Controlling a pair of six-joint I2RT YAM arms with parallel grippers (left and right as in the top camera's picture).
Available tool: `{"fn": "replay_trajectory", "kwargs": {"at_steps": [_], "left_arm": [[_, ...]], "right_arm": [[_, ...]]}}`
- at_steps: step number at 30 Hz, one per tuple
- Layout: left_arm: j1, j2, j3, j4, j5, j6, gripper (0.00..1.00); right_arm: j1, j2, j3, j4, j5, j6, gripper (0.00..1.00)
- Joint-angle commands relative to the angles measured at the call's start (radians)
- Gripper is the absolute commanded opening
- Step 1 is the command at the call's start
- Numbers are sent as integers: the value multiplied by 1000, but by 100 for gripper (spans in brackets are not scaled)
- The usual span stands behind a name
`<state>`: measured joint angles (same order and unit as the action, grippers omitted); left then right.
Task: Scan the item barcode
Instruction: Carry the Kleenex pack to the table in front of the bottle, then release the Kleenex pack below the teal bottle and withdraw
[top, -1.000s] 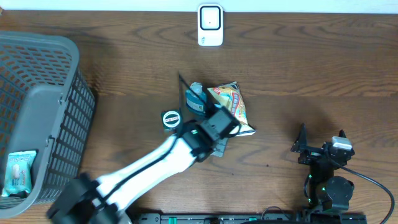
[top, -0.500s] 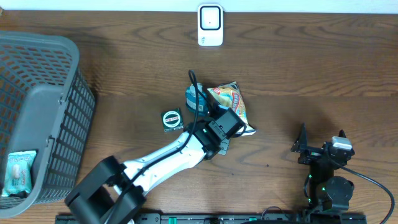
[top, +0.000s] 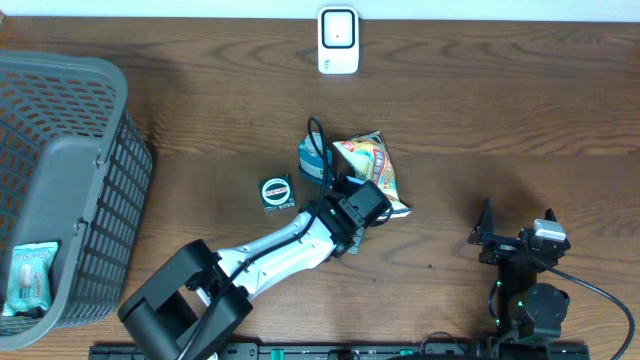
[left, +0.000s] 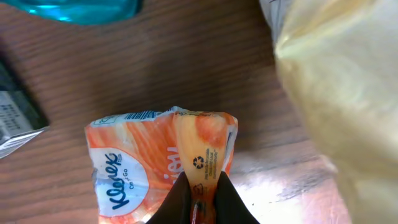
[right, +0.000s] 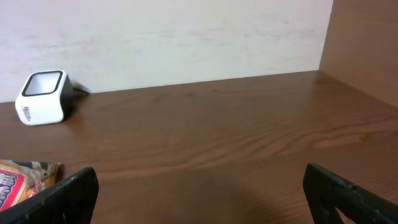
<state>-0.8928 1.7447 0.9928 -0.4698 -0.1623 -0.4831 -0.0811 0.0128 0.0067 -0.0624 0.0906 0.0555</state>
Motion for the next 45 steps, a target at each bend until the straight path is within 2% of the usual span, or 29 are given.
{"fn": "replay_trajectory", "kwargs": {"at_steps": [1, 5, 6, 7, 8, 9, 17, 21, 24, 27, 31, 32, 34, 38, 41, 45], "left_arm": [[0, -23, -6, -13, -49, -7, 7], [0, -23, -6, -19, -65, 3, 9], [0, -23, -6, -19, -72, 3, 14], [0, -23, -7, -19, -76, 3, 35], [0, -23, -7, -19, -79, 3, 70], [0, -23, -6, -19, -79, 2, 97], [0, -147, 64, -132, -109, 3, 100], [0, -314, 159, -220, -222, 11, 100], [0, -459, 207, -220, -300, 77, 99], [1, -606, 223, -186, -477, 117, 99], [45, -775, 223, -112, -803, 177, 99], [87, -823, 223, -90, -920, 184, 99], [177, -881, 223, -71, -1035, 184, 99], [440, -960, 223, -71, -1044, 183, 99], [671, -976, 223, -71, -951, 183, 99], [1007, -946, 223, -136, -624, 159, 99]], "right_arm": [[-3, -3, -1, -2, 8, -12, 99], [-3, -3, -1, -2, 8, -12, 99], [-3, -3, -1, -2, 8, -12, 99], [-3, -3, -1, -2, 8, -12, 99], [-3, -3, -1, -2, 8, -12, 99], [-3, -3, -1, -2, 8, -12, 99], [-3, -3, -1, -2, 8, -12, 99], [-3, -3, -1, -2, 8, -12, 99], [-3, -3, -1, -2, 8, -12, 99], [-3, -3, -1, -2, 8, -12, 99], [-3, -3, -1, -2, 8, -12, 99], [-3, -3, -1, -2, 8, -12, 99], [-3, -3, -1, -2, 8, -12, 99], [-3, -3, -1, -2, 8, -12, 99], [-3, -3, -1, -2, 8, -12, 99], [-3, -3, -1, -2, 8, -12, 99]]}}
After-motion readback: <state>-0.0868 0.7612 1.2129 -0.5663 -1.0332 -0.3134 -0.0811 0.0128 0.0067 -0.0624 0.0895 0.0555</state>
